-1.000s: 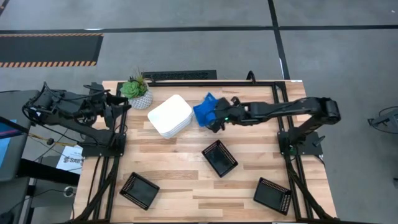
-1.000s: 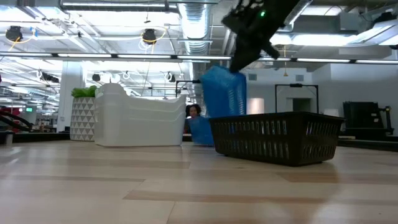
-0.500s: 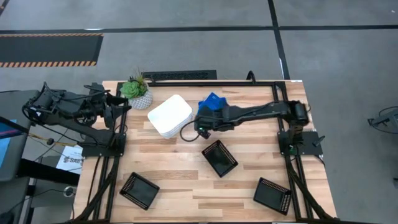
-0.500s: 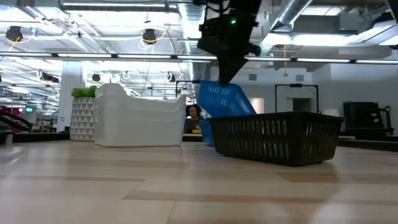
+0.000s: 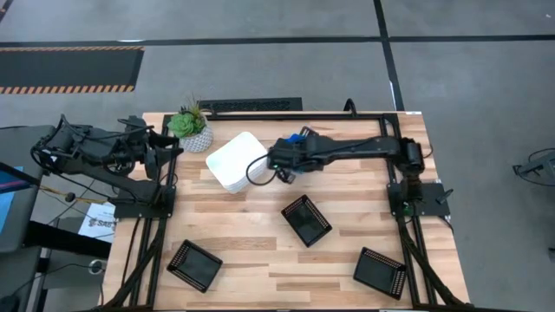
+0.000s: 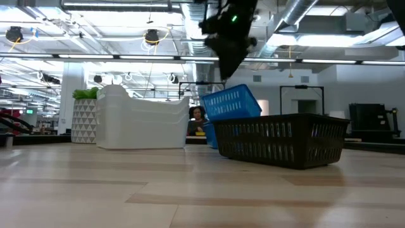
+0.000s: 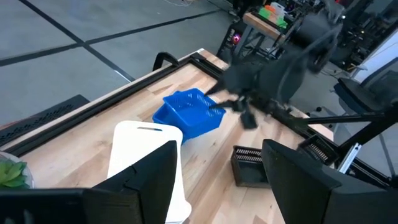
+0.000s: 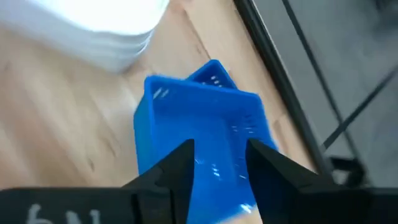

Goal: Stack baskets by color
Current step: Stack the right blue bin on the blue bins

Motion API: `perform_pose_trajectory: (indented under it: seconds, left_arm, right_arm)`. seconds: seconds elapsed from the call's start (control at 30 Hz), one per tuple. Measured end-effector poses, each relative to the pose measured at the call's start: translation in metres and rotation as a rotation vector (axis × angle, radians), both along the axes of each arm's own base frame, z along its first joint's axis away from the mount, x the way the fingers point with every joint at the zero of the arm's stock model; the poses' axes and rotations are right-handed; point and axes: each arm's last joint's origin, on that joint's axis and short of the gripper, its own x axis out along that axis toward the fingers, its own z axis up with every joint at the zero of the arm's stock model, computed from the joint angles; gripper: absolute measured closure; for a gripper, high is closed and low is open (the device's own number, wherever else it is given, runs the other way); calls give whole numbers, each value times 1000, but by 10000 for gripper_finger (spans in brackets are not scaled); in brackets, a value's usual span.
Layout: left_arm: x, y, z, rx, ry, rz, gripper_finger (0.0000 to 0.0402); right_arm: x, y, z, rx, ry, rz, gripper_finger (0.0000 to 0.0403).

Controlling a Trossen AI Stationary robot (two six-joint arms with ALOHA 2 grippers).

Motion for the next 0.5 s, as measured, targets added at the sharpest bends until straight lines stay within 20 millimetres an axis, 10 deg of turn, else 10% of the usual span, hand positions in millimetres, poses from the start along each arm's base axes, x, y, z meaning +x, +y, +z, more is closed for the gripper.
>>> perform_pose_trajectory:
  seconds: [0.3,0.5]
  left_arm:
    - [0,-1,-1,-16,18,-42,178]
    - [0,-1,-1,-3,21,-40,178]
  right_arm:
    - [-43,2,42,147,256,554,233]
    - [-69,-14,37,230,292,674,243]
